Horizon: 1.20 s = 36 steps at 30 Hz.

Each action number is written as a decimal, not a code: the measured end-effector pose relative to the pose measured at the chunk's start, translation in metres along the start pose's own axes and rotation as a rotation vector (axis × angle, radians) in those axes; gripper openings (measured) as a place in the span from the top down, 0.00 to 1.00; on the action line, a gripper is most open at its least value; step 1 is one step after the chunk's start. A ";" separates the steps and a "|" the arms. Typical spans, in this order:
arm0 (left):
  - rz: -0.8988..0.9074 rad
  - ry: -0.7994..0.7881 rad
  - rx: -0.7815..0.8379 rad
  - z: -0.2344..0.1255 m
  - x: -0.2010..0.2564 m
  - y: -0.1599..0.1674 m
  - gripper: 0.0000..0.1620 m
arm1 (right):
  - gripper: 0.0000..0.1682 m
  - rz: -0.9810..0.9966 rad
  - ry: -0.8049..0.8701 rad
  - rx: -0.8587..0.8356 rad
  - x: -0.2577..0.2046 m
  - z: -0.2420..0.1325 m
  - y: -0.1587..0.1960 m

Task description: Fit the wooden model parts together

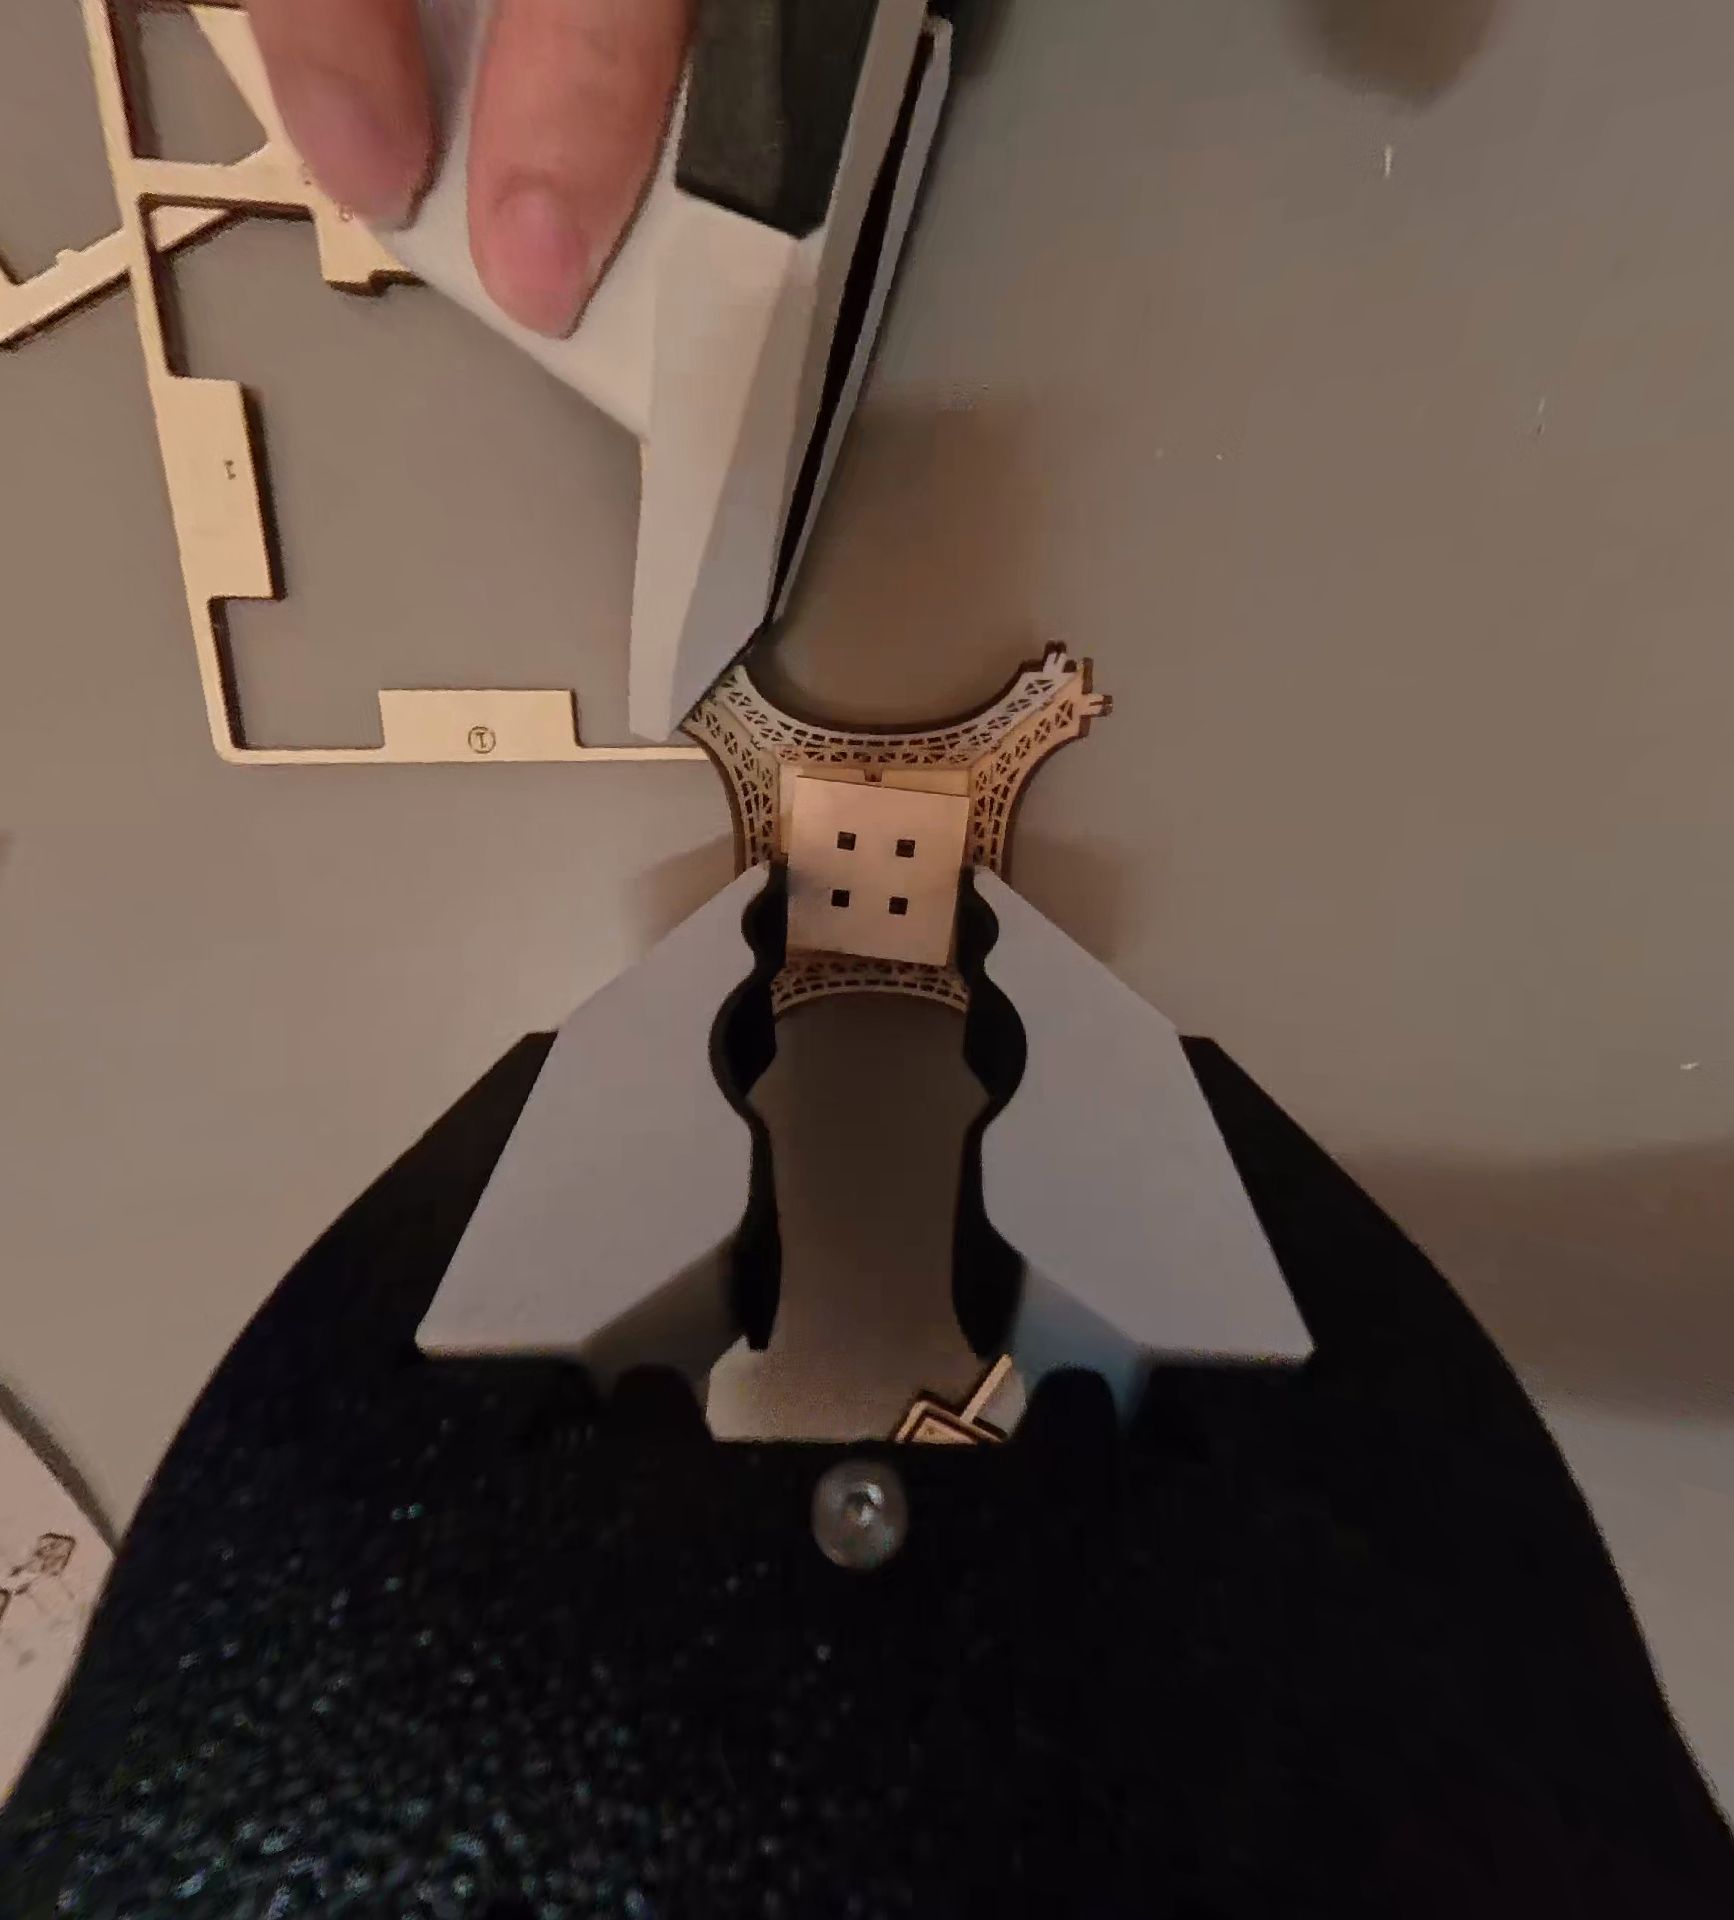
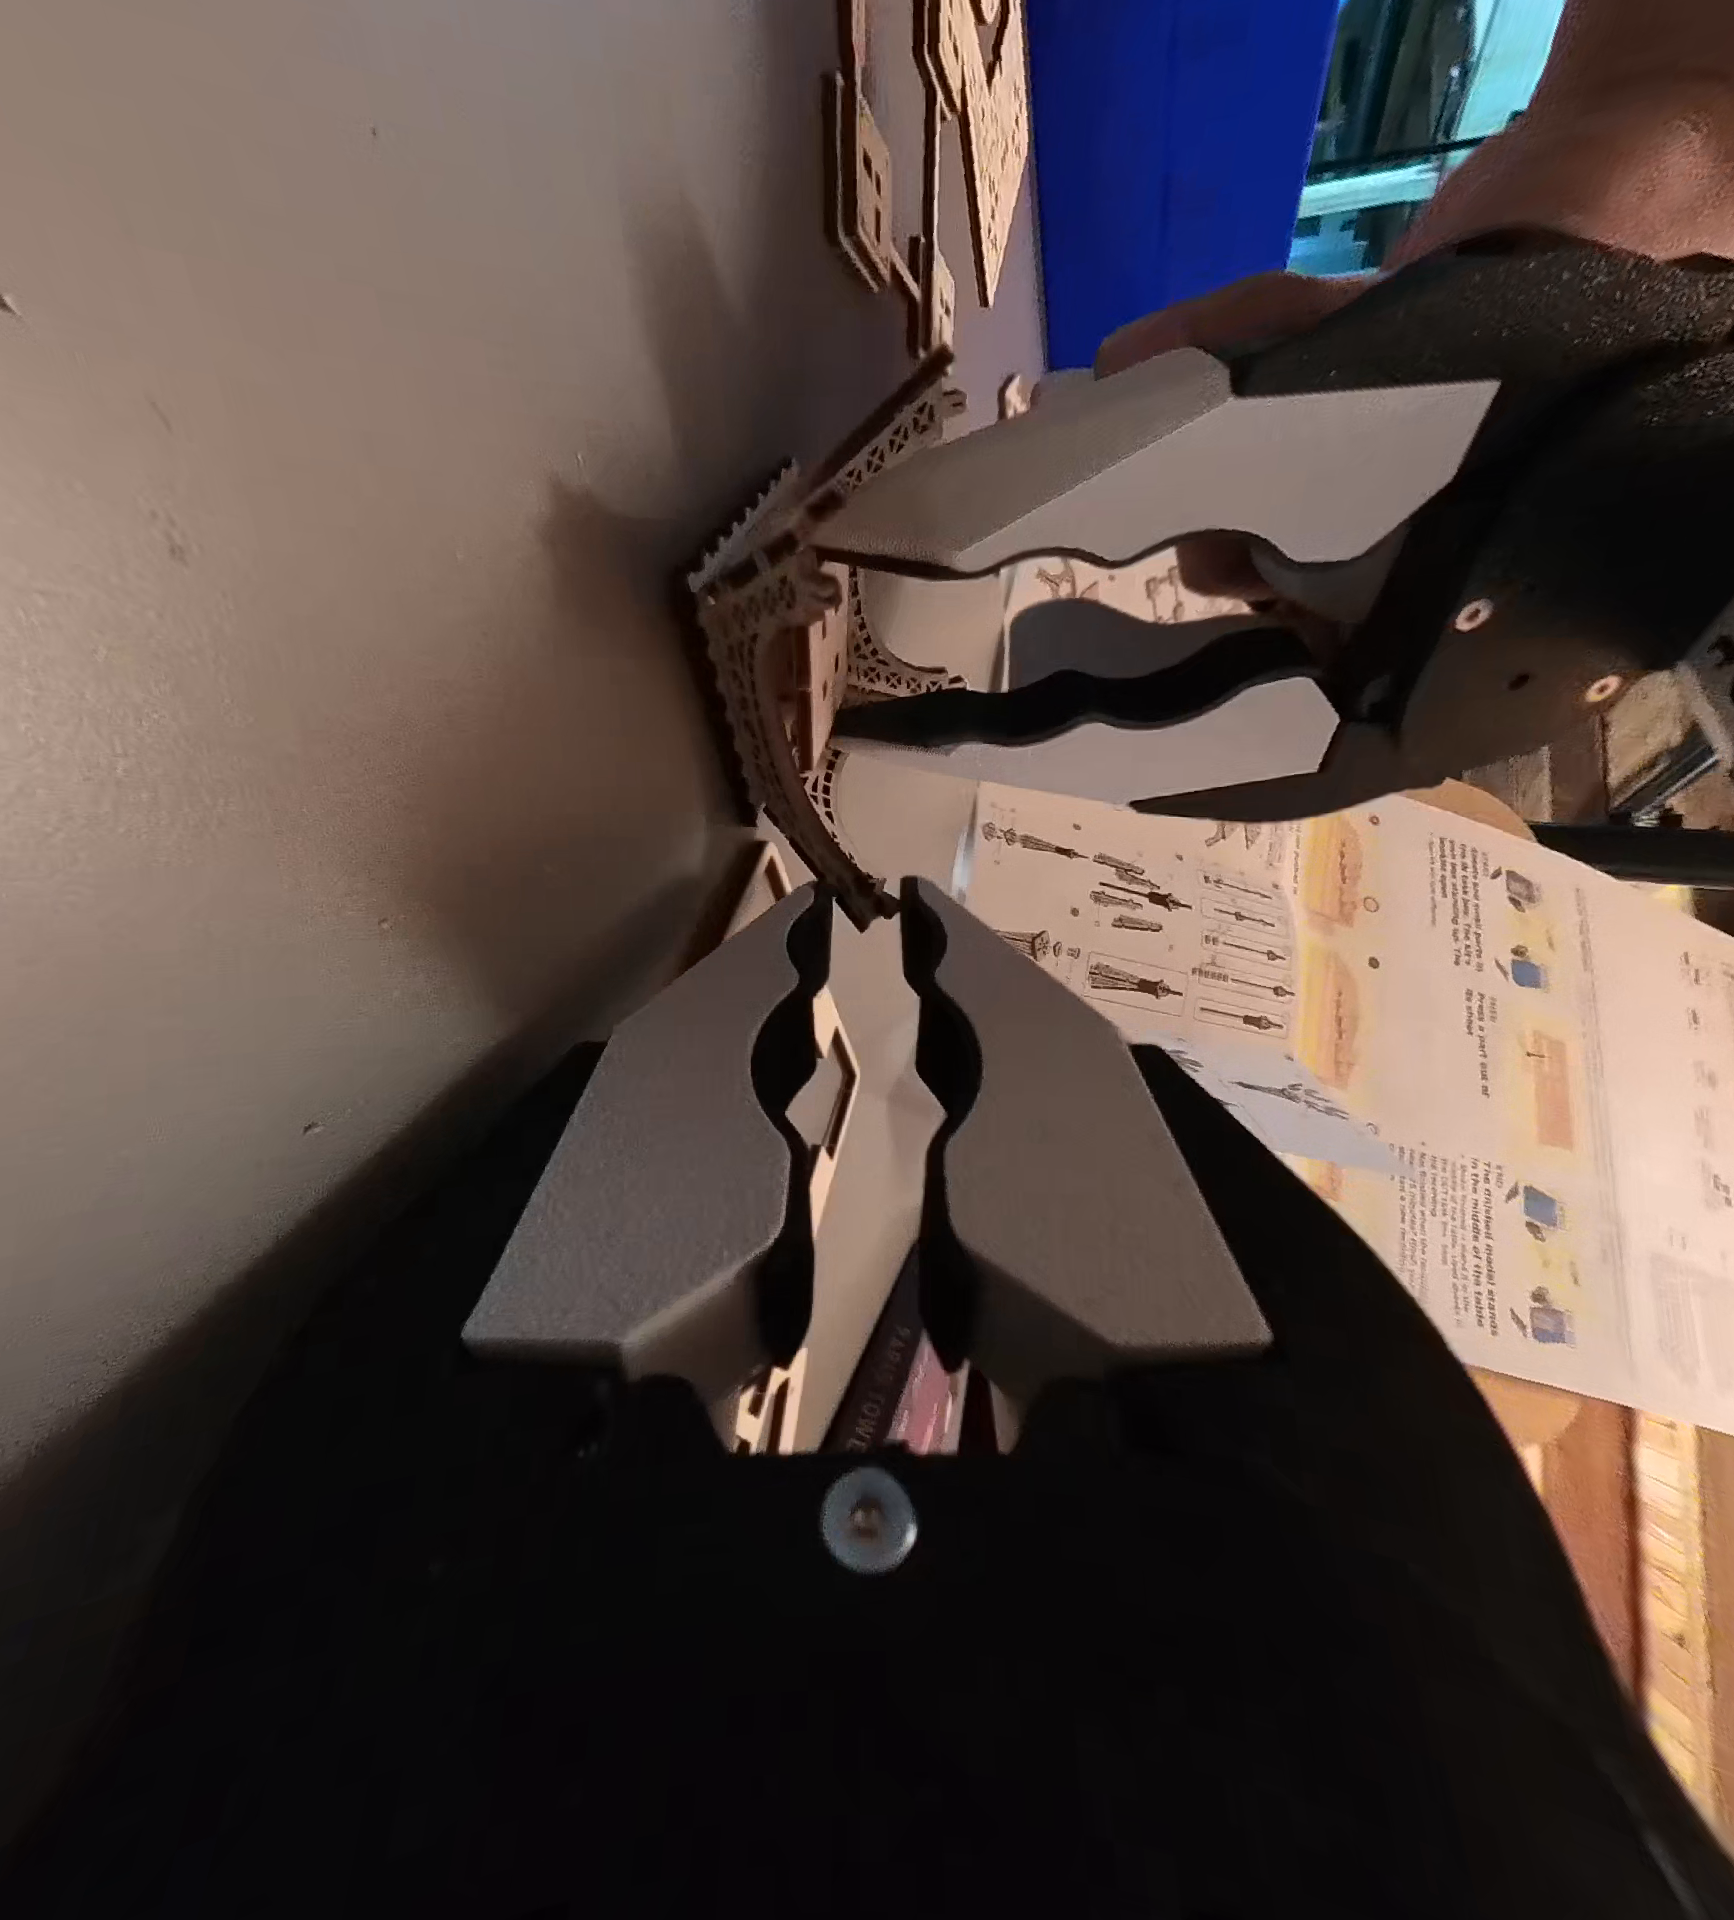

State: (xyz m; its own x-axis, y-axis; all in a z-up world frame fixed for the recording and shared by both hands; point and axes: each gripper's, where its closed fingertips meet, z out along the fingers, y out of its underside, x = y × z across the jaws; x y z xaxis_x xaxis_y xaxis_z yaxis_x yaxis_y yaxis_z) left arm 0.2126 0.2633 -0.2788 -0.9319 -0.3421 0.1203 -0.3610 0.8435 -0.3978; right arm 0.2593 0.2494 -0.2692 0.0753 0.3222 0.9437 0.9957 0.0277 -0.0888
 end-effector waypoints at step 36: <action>-0.131 -0.124 -0.166 -0.001 0.000 0.002 0.79 | 0.94 -0.047 0.085 -0.001 0.009 -0.004 0.005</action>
State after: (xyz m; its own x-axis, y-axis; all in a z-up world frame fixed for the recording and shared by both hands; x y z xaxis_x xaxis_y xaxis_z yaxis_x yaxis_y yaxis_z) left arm 0.2124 0.2651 -0.2789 -0.8690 -0.4928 0.0449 -0.4891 0.8414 -0.2299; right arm 0.2655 0.2490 -0.2595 0.0332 0.2387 0.9705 0.9982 0.0402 -0.0440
